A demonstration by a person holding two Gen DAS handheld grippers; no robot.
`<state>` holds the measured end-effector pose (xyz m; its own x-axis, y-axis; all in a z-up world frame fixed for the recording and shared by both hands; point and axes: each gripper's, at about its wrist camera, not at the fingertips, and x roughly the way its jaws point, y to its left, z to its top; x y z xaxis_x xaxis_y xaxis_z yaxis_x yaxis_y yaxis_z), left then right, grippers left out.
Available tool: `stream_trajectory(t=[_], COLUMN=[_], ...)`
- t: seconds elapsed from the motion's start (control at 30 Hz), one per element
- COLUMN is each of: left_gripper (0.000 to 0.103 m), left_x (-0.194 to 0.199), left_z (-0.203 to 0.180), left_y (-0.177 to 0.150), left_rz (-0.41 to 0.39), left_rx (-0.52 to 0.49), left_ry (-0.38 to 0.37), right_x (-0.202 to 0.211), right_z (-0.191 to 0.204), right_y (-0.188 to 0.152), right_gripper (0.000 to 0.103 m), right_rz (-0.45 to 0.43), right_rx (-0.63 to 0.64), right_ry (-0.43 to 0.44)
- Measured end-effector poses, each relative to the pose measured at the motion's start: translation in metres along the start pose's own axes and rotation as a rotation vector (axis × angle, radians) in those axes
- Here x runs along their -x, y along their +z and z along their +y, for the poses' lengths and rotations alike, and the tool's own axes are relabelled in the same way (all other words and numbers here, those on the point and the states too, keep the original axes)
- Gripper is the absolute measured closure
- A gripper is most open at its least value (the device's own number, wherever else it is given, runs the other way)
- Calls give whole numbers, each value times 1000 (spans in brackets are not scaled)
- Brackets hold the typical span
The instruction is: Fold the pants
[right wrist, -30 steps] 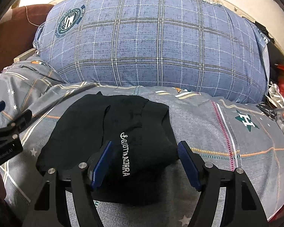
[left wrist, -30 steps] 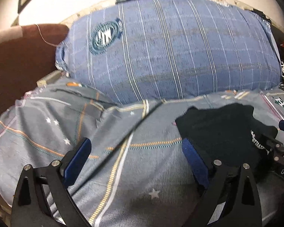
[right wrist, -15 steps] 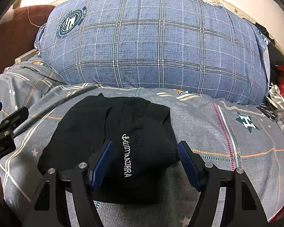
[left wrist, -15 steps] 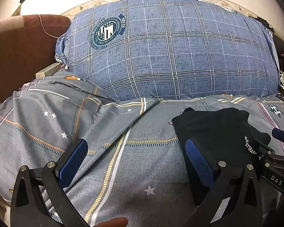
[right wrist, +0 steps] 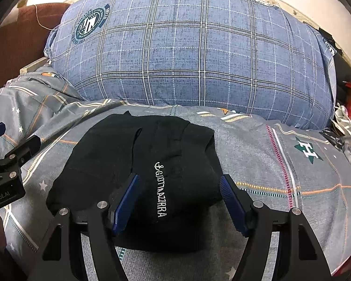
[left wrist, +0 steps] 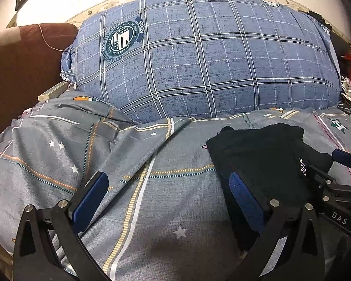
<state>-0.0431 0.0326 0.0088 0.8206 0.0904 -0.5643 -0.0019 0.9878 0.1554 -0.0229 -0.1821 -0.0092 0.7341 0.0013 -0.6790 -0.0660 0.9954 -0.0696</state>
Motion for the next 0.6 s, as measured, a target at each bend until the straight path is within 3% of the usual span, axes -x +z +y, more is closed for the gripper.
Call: stream_trajectory(t=[0.6], left_gripper=[0], left_x=[-5], left_z=[3], left_y=[-1], left_rz=[29], left_rx=[21], left_ry=[-28], right_x=[-1], right_z=[1], right_y=[-1], right_gripper=[31], right_rz=[-3], right_rx=[4], right_ry=[3])
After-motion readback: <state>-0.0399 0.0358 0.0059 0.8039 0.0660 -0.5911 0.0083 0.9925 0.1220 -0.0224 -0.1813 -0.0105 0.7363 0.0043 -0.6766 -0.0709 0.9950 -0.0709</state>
